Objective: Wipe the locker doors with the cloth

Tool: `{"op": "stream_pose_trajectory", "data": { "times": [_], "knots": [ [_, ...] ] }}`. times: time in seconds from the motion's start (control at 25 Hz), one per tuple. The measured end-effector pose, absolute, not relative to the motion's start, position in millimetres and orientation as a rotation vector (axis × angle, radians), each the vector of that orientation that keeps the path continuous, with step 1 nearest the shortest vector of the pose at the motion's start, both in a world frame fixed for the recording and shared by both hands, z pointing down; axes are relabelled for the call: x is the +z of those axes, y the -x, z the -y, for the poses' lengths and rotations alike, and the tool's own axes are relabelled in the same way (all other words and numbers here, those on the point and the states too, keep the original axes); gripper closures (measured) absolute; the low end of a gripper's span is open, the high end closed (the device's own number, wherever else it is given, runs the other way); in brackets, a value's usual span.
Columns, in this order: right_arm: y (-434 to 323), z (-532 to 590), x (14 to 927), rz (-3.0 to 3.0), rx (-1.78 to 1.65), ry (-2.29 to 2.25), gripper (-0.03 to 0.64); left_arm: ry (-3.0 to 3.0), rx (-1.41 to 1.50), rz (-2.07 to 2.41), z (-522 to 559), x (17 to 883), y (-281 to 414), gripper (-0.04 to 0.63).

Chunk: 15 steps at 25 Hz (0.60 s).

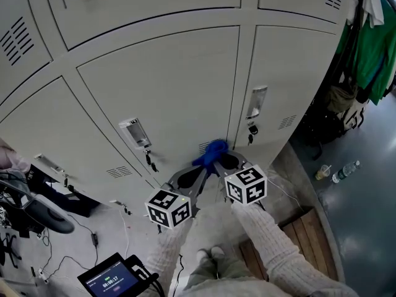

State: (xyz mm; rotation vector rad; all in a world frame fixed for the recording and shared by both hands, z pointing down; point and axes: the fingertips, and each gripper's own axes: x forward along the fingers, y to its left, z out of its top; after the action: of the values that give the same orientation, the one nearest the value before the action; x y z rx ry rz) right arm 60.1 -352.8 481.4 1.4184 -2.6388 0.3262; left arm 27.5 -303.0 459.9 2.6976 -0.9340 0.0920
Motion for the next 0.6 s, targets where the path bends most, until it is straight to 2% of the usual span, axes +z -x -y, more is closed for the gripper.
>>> {"op": "stream_pose_trajectory", "data": {
  "times": [0.6],
  "knots": [
    [-51, 307, 435, 2.654, 0.199, -1.389, 0.565, -2.76, 0.055, 0.985, 272, 422, -8, 0.589]
  ]
}}
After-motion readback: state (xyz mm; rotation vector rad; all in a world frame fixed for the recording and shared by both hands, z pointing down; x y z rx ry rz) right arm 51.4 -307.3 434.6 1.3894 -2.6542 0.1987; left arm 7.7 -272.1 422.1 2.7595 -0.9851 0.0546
